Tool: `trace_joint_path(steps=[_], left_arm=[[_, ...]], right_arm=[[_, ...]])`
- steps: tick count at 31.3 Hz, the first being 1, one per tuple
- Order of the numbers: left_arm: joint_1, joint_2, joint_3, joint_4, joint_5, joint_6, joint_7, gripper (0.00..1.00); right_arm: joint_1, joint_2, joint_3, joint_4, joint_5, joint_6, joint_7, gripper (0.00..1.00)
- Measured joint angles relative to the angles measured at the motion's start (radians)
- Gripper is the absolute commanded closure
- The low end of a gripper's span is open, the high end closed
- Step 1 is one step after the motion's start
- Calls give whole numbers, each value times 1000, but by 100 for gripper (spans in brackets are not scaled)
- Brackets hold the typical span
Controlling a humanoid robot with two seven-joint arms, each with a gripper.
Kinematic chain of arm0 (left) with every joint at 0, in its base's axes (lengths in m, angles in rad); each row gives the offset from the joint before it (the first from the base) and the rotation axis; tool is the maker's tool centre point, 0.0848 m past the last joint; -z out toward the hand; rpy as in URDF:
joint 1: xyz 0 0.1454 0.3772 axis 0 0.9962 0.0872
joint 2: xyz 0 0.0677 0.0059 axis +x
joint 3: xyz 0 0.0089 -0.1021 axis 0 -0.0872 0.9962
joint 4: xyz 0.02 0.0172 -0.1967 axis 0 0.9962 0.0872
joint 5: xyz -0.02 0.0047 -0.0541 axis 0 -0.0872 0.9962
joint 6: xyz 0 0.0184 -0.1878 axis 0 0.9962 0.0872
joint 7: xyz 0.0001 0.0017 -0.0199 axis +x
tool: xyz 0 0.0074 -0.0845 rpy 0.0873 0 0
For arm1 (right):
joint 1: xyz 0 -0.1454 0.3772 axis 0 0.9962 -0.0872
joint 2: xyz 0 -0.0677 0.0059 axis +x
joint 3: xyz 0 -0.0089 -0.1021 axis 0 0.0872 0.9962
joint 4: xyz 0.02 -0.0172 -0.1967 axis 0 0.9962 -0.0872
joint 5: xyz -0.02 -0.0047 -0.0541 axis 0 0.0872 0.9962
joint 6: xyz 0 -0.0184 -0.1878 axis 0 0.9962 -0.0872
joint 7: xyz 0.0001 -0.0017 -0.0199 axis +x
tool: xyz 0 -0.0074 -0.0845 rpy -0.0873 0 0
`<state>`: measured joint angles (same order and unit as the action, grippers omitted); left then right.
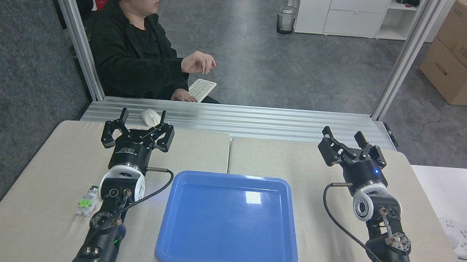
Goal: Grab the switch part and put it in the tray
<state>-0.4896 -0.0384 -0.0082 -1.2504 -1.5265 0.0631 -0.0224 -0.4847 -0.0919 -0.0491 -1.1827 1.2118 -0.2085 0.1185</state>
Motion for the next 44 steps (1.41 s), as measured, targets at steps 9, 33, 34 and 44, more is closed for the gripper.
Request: trace_joint_path(steps=[9,33,34,44], left_arm=[[17,1,-2,0,-2,-1,0,0],[23,1,6,-1,-2,-2,3,0],[22,1,6,-1,-2,-2,3,0],[21,1,7,-1,-1,-2,3,0]], right_arm=[[0,0,0,0,0,0,0,0],[0,1,0,0,0,0,0,0],[0,1,0,0,0,0,0,0],[0,1,0,0,0,1,0,0]])
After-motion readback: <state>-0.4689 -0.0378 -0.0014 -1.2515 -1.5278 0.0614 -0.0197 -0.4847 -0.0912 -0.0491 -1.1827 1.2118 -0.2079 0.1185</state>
